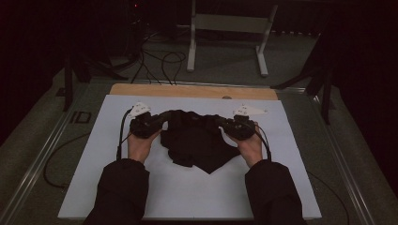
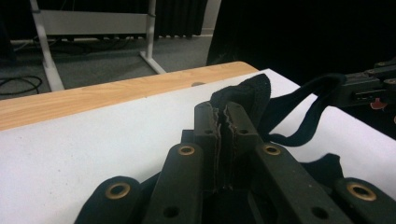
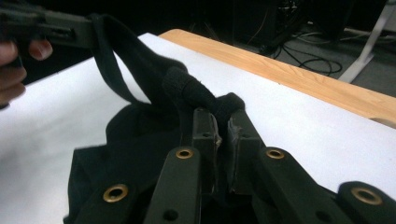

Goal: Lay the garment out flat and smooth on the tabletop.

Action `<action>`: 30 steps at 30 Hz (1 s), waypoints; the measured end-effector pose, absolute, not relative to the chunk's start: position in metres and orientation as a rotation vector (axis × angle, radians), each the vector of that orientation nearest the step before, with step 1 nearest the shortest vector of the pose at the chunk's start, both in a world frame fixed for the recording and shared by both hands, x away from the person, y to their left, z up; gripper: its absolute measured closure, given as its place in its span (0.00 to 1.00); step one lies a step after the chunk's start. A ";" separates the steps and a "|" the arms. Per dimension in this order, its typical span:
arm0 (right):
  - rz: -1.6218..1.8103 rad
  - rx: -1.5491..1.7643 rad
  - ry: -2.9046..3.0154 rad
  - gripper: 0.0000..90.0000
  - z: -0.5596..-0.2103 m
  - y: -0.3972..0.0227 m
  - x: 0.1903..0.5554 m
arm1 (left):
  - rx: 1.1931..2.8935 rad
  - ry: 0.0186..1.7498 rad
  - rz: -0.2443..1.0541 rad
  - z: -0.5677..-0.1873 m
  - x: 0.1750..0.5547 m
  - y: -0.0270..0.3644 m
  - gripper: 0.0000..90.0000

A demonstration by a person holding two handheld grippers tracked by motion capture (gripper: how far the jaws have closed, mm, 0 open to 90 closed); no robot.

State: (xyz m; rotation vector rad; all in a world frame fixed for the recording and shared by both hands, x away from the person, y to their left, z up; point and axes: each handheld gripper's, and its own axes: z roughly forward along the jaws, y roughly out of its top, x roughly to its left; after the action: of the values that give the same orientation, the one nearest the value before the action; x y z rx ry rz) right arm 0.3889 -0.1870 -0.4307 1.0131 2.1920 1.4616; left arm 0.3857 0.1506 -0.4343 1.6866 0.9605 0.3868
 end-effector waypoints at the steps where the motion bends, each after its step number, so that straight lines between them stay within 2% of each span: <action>1: 1.462 1.018 2.185 0.93 -0.429 -0.187 0.392 | 1.683 0.964 0.387 -0.434 0.389 0.151 0.95; 18: 1.399 1.113 2.147 0.93 -0.424 -0.183 0.453 | 1.610 1.083 0.340 -0.441 0.443 0.153 0.95; 30: 1.357 1.204 2.137 0.93 -0.436 -0.186 0.477 | 1.591 1.161 0.334 -0.449 0.466 0.145 0.95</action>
State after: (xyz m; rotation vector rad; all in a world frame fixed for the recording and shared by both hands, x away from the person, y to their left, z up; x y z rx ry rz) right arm 0.4767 -0.1857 -0.4364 1.2041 2.1371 1.3566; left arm 0.4659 0.1452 -0.4490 1.5907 1.1606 0.3342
